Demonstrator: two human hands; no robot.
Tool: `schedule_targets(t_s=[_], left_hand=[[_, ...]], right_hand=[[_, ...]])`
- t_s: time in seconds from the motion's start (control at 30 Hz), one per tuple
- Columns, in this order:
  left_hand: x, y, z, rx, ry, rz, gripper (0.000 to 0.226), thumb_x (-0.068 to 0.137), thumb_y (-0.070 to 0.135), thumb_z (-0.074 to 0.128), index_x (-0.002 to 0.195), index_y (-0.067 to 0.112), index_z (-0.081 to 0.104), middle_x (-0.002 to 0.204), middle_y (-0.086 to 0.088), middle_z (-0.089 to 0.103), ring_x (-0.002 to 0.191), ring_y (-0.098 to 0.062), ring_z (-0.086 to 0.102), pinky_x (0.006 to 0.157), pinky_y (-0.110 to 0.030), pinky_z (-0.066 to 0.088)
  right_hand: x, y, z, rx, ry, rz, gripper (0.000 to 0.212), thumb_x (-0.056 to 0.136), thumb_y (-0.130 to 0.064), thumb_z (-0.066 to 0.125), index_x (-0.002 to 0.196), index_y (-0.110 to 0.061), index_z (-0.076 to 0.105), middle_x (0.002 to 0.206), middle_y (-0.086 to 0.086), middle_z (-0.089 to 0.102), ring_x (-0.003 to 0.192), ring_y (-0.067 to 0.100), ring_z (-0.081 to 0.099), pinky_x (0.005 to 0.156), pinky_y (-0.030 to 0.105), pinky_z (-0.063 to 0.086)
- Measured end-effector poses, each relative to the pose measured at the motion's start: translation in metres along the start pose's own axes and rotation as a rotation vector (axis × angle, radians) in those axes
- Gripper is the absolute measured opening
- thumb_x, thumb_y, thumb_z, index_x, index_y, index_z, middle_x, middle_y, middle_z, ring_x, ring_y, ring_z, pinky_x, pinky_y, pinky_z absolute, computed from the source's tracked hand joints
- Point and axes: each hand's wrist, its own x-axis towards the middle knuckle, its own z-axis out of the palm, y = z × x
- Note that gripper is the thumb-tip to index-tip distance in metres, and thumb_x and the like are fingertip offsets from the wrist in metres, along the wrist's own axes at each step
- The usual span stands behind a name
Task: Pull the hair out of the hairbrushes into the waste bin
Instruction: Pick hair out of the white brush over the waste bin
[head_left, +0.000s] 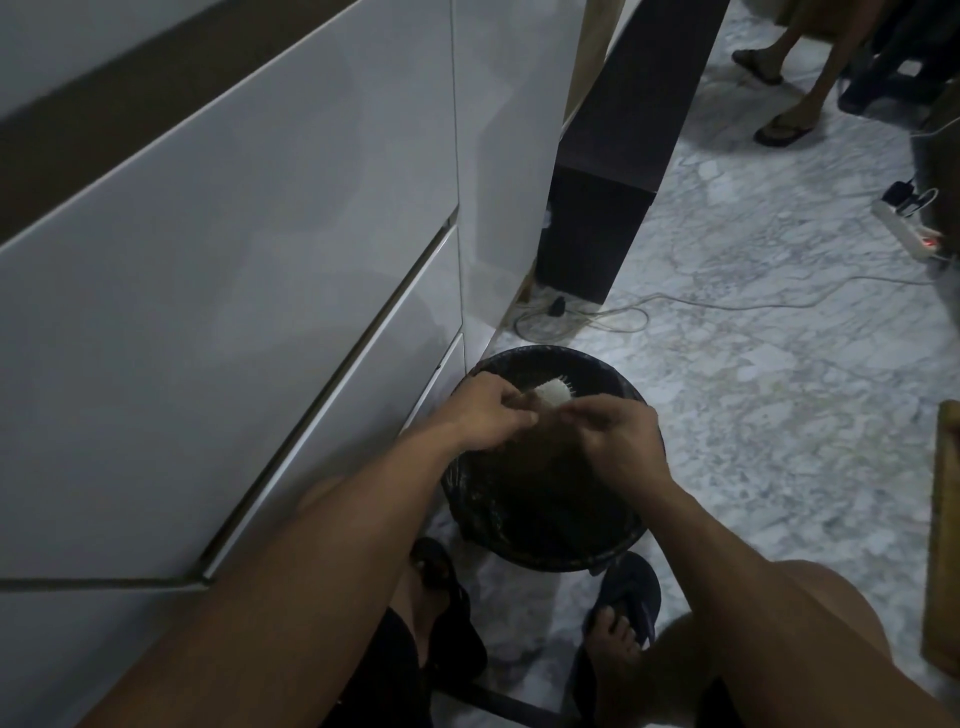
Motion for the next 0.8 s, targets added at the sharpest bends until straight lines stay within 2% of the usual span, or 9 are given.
schedule_targets(t_s=[0.07, 0.13, 0.27, 0.37, 0.43, 0.53, 0.6, 0.7, 0.8], left_hand=[[0.005, -0.005, -0.004, 0.032, 0.092, 0.01, 0.012, 0.087, 0.029, 0.069, 0.088, 0.018, 0.073, 0.078, -0.001, 0.068, 0.078, -0.022, 0.068, 0.075, -0.033, 0.054], [0.008, -0.008, -0.007, 0.002, 0.126, 0.021, 0.006, 0.086, 0.028, 0.069, 0.084, 0.022, 0.07, 0.072, 0.001, 0.064, 0.073, -0.024, 0.064, 0.079, -0.039, 0.056], [0.007, -0.006, -0.004, 0.017, 0.105, 0.044, 0.01, 0.086, 0.029, 0.07, 0.086, 0.02, 0.073, 0.071, 0.003, 0.065, 0.067, -0.017, 0.063, 0.079, -0.042, 0.058], [0.006, -0.003, -0.002, 0.022, 0.096, 0.057, 0.013, 0.087, 0.028, 0.069, 0.09, 0.017, 0.074, 0.069, 0.004, 0.064, 0.062, -0.013, 0.06, 0.078, -0.039, 0.056], [0.004, -0.003, -0.003, 0.013, 0.082, 0.067, 0.015, 0.087, 0.027, 0.069, 0.092, 0.015, 0.075, 0.071, 0.002, 0.066, 0.064, -0.014, 0.062, 0.078, -0.04, 0.056], [-0.001, 0.0, -0.002, 0.004, 0.056, 0.088, 0.02, 0.088, 0.026, 0.069, 0.103, 0.015, 0.075, 0.081, -0.003, 0.072, 0.071, -0.016, 0.066, 0.079, -0.037, 0.055], [-0.004, 0.004, -0.001, 0.001, 0.052, 0.119, 0.023, 0.087, 0.026, 0.07, 0.108, 0.016, 0.074, 0.09, -0.005, 0.074, 0.079, -0.017, 0.068, 0.08, -0.035, 0.054], [-0.007, 0.007, -0.001, 0.019, 0.064, 0.165, 0.031, 0.084, 0.026, 0.073, 0.114, 0.02, 0.072, 0.102, -0.001, 0.074, 0.093, -0.016, 0.067, 0.085, -0.031, 0.051], [-0.007, 0.005, -0.001, -0.011, 0.061, 0.163, 0.035, 0.082, 0.024, 0.075, 0.116, 0.02, 0.071, 0.106, 0.0, 0.074, 0.098, -0.015, 0.066, 0.09, -0.031, 0.052]], right_hand=[[0.006, 0.007, -0.003, 0.001, 0.055, 0.076, 0.018, 0.084, -0.011, 0.069, 0.096, -0.02, 0.078, 0.094, -0.003, 0.076, 0.089, 0.009, 0.068, 0.088, 0.021, 0.053], [0.01, 0.012, -0.006, 0.005, 0.1, 0.149, 0.015, 0.084, -0.015, 0.07, 0.095, -0.02, 0.078, 0.093, -0.001, 0.077, 0.091, 0.011, 0.068, 0.091, 0.031, 0.054], [0.009, 0.01, -0.008, -0.025, 0.205, 0.213, 0.018, 0.085, -0.012, 0.065, 0.097, -0.016, 0.078, 0.094, 0.004, 0.077, 0.091, 0.017, 0.068, 0.087, 0.025, 0.051], [0.011, 0.012, -0.008, -0.025, 0.26, 0.288, 0.021, 0.085, -0.013, 0.062, 0.098, -0.019, 0.078, 0.097, 0.005, 0.077, 0.095, 0.022, 0.068, 0.087, 0.028, 0.052], [0.012, 0.011, -0.007, 0.028, 0.14, 0.298, 0.032, 0.082, -0.009, 0.063, 0.11, -0.021, 0.074, 0.109, 0.001, 0.074, 0.104, 0.019, 0.066, 0.091, 0.029, 0.051], [0.009, 0.004, -0.002, 0.342, -0.103, 0.34, 0.076, 0.076, 0.008, 0.066, 0.144, -0.015, 0.042, 0.132, 0.001, 0.058, 0.117, 0.016, 0.055, 0.093, 0.032, 0.048], [0.007, -0.003, 0.0, 0.514, -0.211, 0.382, 0.083, 0.077, 0.01, 0.064, 0.149, -0.012, 0.028, 0.134, 0.003, 0.057, 0.114, 0.017, 0.056, 0.089, 0.031, 0.046], [0.008, -0.006, 0.0, 0.616, -0.313, 0.376, 0.051, 0.083, 0.004, 0.058, 0.132, -0.006, 0.052, 0.112, 0.012, 0.071, 0.097, 0.023, 0.068, 0.08, 0.031, 0.053], [0.008, -0.005, -0.002, 0.558, -0.351, 0.372, 0.024, 0.093, -0.008, 0.053, 0.112, -0.009, 0.068, 0.103, 0.013, 0.074, 0.096, 0.026, 0.07, 0.084, 0.035, 0.055]])
